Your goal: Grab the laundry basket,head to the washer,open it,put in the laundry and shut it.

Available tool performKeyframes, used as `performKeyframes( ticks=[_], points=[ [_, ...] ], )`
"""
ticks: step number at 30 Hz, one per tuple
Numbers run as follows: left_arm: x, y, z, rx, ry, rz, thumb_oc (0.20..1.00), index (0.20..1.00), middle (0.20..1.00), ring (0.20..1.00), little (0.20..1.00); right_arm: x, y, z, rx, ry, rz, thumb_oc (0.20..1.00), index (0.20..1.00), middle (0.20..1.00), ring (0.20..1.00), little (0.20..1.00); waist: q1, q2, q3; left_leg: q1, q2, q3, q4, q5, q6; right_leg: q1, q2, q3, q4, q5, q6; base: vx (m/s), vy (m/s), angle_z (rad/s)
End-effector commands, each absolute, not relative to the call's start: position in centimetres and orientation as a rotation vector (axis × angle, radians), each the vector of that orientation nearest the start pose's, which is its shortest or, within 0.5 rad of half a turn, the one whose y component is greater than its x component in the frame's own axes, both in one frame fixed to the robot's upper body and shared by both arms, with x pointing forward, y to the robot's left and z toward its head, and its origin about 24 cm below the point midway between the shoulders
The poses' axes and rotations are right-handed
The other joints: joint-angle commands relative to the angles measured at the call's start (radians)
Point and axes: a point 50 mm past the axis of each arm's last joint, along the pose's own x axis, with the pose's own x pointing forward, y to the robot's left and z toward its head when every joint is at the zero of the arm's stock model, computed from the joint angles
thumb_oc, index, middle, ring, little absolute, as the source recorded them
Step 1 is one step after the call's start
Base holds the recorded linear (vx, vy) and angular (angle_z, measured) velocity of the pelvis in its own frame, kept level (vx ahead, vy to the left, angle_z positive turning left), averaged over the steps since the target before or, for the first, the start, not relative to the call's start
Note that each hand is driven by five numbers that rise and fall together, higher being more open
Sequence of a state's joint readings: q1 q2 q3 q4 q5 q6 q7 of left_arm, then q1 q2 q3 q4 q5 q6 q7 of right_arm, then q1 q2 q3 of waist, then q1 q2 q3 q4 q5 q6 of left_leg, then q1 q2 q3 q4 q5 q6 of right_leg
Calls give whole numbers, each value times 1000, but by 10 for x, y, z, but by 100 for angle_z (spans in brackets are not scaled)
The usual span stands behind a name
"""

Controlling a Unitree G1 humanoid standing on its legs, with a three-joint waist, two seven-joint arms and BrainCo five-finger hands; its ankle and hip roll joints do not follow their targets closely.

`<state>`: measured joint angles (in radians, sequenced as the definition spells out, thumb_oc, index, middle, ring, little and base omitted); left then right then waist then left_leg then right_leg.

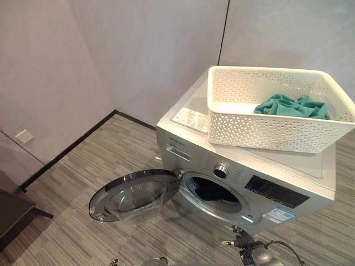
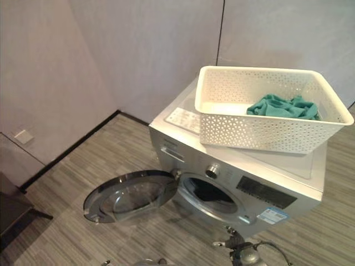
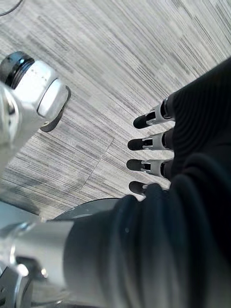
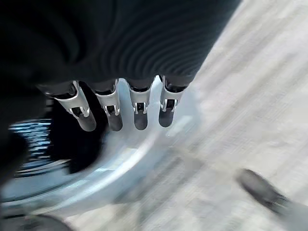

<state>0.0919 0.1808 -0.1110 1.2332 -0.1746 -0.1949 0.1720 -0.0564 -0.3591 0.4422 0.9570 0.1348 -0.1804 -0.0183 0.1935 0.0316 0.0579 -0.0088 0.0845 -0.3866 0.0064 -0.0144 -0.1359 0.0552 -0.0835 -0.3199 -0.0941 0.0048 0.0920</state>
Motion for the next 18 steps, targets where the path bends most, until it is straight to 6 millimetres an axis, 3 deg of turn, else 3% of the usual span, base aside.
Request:
performKeyframes(
  ticks=[1, 4, 5, 6, 8, 12, 15, 18],
  points=[
    [80, 245, -158, 140, 1086, 394, 1000, 1000, 1000, 1000, 1000, 207, -206, -91, -360, 579, 237, 1000, 1000, 1000, 1000, 1000, -10, -91, 36, -27, -24, -14, -49, 120, 56, 9, -45, -1, 7, 15, 16, 77, -114, 39],
    [78, 250, -158, 152, 1114, 412, 1000, 1000, 1000, 1000, 1000, 216, -207, -81, -354, 534, 251, 1000, 1000, 1000, 1000, 1000, -14, -88, 24, -102, -50, -12, -94, 153, 53, -4, -33, 5, 7, 7, 18, 27, -59, 30],
    [74, 251, -160, 177, 1156, 389, 1000, 1000, 1000, 1000, 1000, 220, -203, -79, -372, 522, 284, 1000, 1000, 1000, 1000, 1000, -10, -101, 25, -159, -93, -16, -94, 167, 56, -11, -34, 20, 7, 2, 20, 31, -46, 24],
    [68, 255, -160, 194, 1176, 405, 1000, 1000, 1000, 1000, 1000, 221, -201, -79, -370, 526, 286, 1000, 1000, 1000, 1000, 1000, -10, -103, 21, -147, -99, -18, -94, 145, 63, -15, -33, 33, 7, 3, 24, 27, -49, 19],
    [61, 256, -161, 215, 1205, 389, 1000, 1000, 1000, 1000, 1000, 221, -198, -79, -377, 524, 301, 1000, 1000, 1000, 1000, 1000, -12, -101, 18, -135, -100, -18, -94, 138, 70, -17, -33, 46, 7, 8, 26, 24, 31, -25],
    [29, 261, -163, 253, 1303, 369, 1000, 1000, 1000, 1000, 1000, 235, -180, -54, -324, 382, 376, 1000, 1000, 1000, 1000, 1000, -11, -99, -16, -87, -90, 1, -94, 110, 89, -32, -52, 109, 7, 32, 42, 35, 94, -82],
    [21, 263, -163, 251, 1326, 376, 1000, 1000, 1000, 1000, 1000, 236, -174, -46, -301, 342, 413, 1000, 1000, 1000, 1000, 1000, -8, -100, -25, -87, -87, 20, -94, 104, 92, -48, -57, 133, 7, 39, 46, -33, 80, -42],
    [19, 267, -162, 258, 1343, 365, 1000, 1000, 1000, 1000, 1000, 235, -170, -21, -256, 242, 495, 1000, 1000, 1000, 1000, 1000, -17, -110, -38, -85, -84, 42, -94, 97, 94, -67, -67, 154, 7, 49, 55, -33, 81, -21]
  ],
)
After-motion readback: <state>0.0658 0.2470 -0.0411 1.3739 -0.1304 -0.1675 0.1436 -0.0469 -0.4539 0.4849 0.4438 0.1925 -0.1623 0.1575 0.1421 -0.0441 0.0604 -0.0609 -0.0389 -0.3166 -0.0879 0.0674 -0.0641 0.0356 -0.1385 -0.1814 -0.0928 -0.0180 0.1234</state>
